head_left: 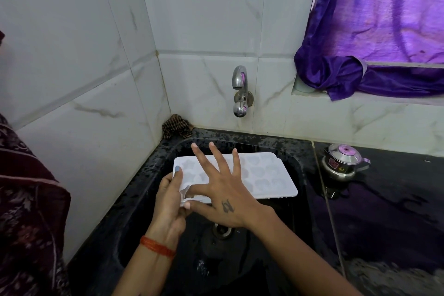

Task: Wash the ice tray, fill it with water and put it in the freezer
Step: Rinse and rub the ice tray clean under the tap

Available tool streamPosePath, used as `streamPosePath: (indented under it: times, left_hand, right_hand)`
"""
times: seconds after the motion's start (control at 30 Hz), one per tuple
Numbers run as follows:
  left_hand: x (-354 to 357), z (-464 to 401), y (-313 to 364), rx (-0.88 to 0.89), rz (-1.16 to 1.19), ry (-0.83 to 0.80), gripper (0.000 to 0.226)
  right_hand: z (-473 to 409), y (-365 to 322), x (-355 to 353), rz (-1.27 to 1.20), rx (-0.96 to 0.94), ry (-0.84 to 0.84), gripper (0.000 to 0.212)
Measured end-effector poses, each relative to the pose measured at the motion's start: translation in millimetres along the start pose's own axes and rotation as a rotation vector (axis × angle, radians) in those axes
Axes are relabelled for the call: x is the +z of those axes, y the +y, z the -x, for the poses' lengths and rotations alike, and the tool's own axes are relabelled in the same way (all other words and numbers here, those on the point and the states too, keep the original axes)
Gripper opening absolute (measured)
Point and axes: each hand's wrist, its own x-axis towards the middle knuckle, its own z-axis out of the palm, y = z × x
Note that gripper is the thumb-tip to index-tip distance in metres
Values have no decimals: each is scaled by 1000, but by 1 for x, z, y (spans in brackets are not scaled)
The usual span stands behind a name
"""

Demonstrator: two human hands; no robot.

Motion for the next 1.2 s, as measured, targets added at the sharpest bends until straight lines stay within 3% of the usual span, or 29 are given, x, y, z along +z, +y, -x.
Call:
streamPosePath:
  times: [0.27,0.67,0.77,0.93,1.03,1.2]
  left_hand:
    - [2,3,0,5,16,-6,18]
    - [1,4,-4,-10,12,4,13]
    - [2,6,-3,-12,3,3,12]
    - [2,8,0,-31,-3,3,12]
    - [1,7,0,-36,-6,12,11]
    - [0,8,-4,-38,-20,33,10]
  right_hand:
    - [2,1,3,30,27,50,21]
    - [8,2,4,-2,43,-22,26]
    - [12,5,-4,-44,122,-75,32]
    - [26,26,-25,12,334,-128,82]
    - [43,49,-36,46,496,-121,101]
    - [48,74,-46,7,764,-256,82]
